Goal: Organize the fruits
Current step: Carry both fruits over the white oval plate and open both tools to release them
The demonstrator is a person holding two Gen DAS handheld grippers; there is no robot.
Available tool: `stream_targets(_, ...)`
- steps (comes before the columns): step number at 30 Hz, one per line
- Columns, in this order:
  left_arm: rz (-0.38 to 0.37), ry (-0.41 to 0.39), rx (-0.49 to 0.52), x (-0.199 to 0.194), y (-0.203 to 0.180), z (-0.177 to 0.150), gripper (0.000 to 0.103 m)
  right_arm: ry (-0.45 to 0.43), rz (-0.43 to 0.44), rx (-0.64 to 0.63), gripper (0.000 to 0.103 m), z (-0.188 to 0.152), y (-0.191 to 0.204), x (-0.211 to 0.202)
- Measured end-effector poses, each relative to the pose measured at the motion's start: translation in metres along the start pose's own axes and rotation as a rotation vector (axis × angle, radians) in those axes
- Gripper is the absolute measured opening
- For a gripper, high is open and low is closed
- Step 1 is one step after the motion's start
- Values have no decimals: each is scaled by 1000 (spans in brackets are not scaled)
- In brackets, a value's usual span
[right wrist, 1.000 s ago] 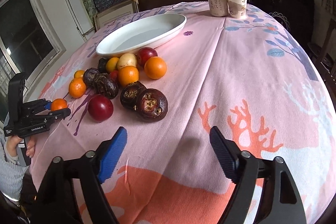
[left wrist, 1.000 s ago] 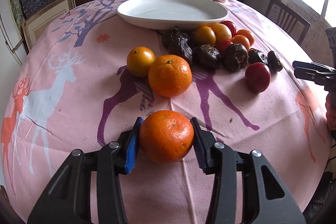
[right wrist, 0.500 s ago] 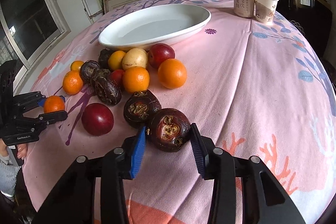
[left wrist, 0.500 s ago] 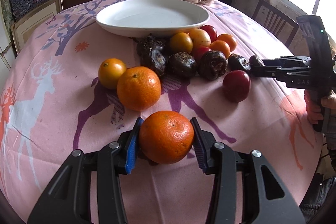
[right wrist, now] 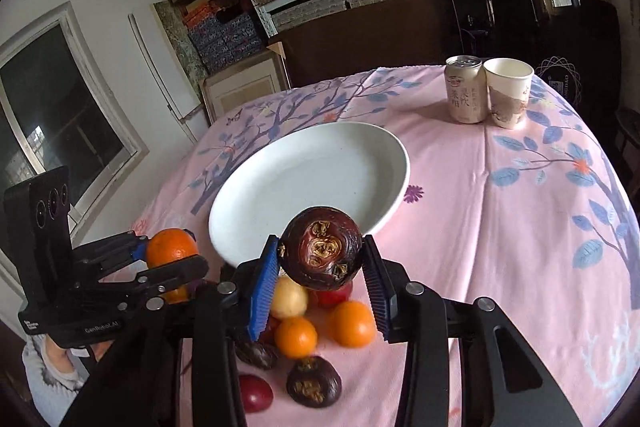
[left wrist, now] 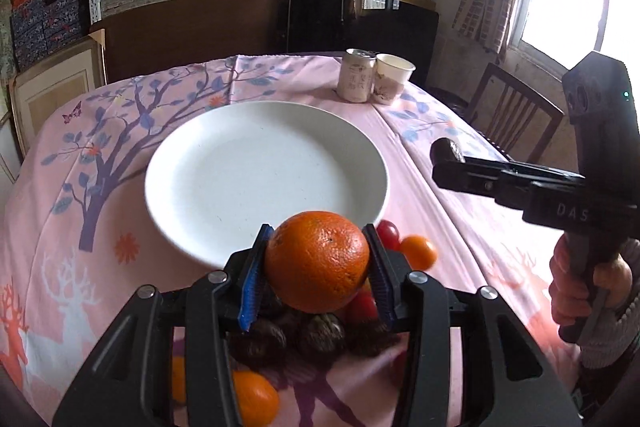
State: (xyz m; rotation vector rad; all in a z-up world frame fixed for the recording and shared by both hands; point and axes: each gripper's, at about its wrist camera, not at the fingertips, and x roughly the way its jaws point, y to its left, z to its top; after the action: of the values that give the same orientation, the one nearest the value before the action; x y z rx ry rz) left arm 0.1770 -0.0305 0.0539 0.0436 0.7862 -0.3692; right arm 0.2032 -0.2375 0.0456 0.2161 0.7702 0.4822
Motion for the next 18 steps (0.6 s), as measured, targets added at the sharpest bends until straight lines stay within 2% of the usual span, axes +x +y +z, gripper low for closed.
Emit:
stream_targets(4,41,22,-44,32,20,14,45,40,-15,1,42,8,5,44)
stream_targets(6,59,16,-63,41,29,15,53,57,-33,1,44,7,3,59)
stream_targets(7,59,14,-71,45,33,14,63,55,-43,-8,46,5,2,63)
stream_targets(8,61,15,-67,47,34,13,71,50,-52,-26,54,3,2,64)
stream_targets(9,67,15,-52,48,34,11,74,41,-61,-40,57,3,3,64)
stream_targets(14,57,26,-48,49,40,2,81,-5,-48,-30,65,1,0,51)
stream_targets(18,77,-22,-83,35,50,0,88,-40,-92,-43,69,-7,-4,41)
